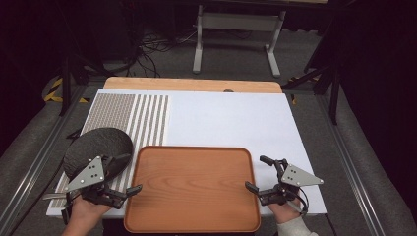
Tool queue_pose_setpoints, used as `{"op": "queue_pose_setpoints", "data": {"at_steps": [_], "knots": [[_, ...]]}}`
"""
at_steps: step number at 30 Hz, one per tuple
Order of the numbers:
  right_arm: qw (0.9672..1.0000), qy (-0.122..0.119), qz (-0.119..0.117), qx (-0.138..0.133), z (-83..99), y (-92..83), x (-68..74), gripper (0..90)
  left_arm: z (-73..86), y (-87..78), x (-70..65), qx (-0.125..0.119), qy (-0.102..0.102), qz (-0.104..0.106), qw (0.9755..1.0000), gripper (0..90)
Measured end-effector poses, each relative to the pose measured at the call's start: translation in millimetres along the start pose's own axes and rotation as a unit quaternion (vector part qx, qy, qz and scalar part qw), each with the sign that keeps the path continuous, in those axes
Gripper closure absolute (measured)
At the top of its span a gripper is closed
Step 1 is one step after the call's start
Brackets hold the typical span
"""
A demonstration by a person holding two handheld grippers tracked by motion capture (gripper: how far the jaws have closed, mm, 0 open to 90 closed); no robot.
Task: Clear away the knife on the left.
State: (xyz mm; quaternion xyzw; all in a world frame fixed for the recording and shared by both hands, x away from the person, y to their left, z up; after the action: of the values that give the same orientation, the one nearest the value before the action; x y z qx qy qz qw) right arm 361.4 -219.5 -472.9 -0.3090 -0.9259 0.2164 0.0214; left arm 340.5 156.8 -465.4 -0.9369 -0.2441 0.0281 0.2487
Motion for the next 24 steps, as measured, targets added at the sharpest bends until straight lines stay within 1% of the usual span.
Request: {"op": "queue_pose_setpoints", "data": {"at_steps": [2,6,7,8,10,12,14,15,17,20,22,24], "knots": [[1.0000,0.000,0.000,0.000,0.1,-0.3,0.2,2.7,-1.4,-3.9,1.5,0.005,0.005,-0.001,1.0000,4.6],[1.0000,0.000,0.000,0.001,0.6,-0.7,0.2,2.8,-3.1,-12.6,3.0,0.019,0.014,0.003,0.9997,4.8],[1.0000,0.001,-0.001,0.001,0.8,-0.7,0.0,2.9,-3.1,-15.5,3.6,0.025,0.017,0.005,0.9995,5.0],[1.0000,0.001,-0.001,0.001,0.9,-0.5,0.0,2.9,-3.1,-17.8,5.3,0.028,0.023,-0.002,0.9993,5.0],[1.0000,0.002,-0.001,0.004,1.5,0.2,-0.2,2.9,-3.3,-19.9,5.7,0.029,0.023,-0.002,0.9993,5.1],[1.0000,0.003,-0.003,0.004,1.6,0.7,0.0,2.9,-2.6,-24.0,7.8,0.036,0.026,-0.004,0.9990,5.0],[1.0000,0.001,-0.003,0.006,2.1,1.6,0.3,3.0,-0.9,-28.6,10.6,0.046,0.032,-0.007,0.9984,5.1],[1.0000,0.000,-0.003,0.007,2.2,1.8,0.6,3.1,0.2,-30.2,11.1,0.052,0.030,-0.007,0.9982,5.1],[1.0000,0.000,-0.004,0.007,2.4,1.8,0.6,3.2,3.3,-34.9,13.7,0.067,0.034,-0.008,0.9972,5.1],[1.0000,0.001,-0.003,0.007,2.5,1.6,0.4,3.2,7.3,-39.1,15.4,0.084,0.037,-0.001,0.9957,5.2],[1.0000,0.000,-0.003,0.008,2.7,1.9,0.4,3.2,10.8,-42.0,18.0,0.097,0.040,-0.001,0.9945,5.2],[1.0000,0.000,-0.004,0.008,2.8,2.4,0.8,3.2,14.0,-45.3,20.7,0.105,0.037,0.000,0.9937,5.3]]}}
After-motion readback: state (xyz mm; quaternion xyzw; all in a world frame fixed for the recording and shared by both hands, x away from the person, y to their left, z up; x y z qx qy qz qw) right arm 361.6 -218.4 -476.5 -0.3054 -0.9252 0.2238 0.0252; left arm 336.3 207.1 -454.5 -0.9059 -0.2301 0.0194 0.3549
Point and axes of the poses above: each handheld gripper's, and its own axes: y roughly forward along the jaws, z roughly out of its underside, x roughly to its left, the point moved 9 cm from there along y, roughly forward along the jaws, and after that the axes turned 13 degrees about x, right-handed, at the moved point
